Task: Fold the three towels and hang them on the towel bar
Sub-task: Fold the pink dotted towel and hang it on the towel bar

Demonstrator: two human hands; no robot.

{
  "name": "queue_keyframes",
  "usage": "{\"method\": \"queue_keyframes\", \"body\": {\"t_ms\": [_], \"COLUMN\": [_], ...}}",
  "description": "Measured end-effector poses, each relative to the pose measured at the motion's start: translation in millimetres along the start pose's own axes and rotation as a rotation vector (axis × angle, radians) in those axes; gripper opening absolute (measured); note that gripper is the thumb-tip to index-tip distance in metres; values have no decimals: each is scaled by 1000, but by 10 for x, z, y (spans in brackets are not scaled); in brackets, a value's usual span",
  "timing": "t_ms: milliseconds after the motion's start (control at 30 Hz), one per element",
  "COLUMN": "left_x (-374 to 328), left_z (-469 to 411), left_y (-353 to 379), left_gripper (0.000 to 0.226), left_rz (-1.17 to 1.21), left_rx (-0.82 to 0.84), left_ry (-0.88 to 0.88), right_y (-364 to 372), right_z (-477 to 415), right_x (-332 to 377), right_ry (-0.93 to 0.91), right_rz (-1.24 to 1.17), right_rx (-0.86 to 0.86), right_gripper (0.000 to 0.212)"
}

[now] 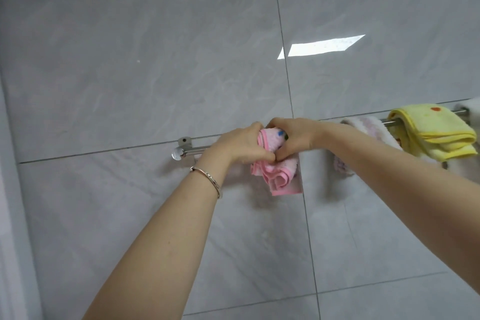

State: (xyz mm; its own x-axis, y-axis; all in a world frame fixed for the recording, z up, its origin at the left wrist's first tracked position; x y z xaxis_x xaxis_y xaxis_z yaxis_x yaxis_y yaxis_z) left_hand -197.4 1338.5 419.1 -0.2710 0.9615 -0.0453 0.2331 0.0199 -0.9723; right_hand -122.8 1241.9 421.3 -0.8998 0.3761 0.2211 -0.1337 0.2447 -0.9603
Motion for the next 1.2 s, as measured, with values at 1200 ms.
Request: {"method": "queue_keyframes", "body": {"t_ms": [1200], "left_x": [42], "left_z": [364], "left_y": [922], "left_gripper": [32], "left_rz": [1204], "left_rx": [-512], "left_ry": [85], "right_y": [951], "right_z": [564], "right_x": [-57], "right_ry": [-80], "right_rz": [-1064], "right_rx": [-590], "right_gripper": [26]}}
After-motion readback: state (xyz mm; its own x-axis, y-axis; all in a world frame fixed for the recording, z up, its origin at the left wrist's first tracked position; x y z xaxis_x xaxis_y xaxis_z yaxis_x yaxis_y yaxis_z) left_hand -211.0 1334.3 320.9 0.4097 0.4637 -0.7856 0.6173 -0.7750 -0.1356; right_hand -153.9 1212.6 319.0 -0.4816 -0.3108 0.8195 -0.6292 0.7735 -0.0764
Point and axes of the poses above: each hand's wrist, its own z-axis away from the middle knuckle, its own y-axis out of the palm, x = y × z, the point moved 5 cm from there along -z, towards the middle knuckle, and after that the axes turned 14 degrees about x, right-handed, at the moved point
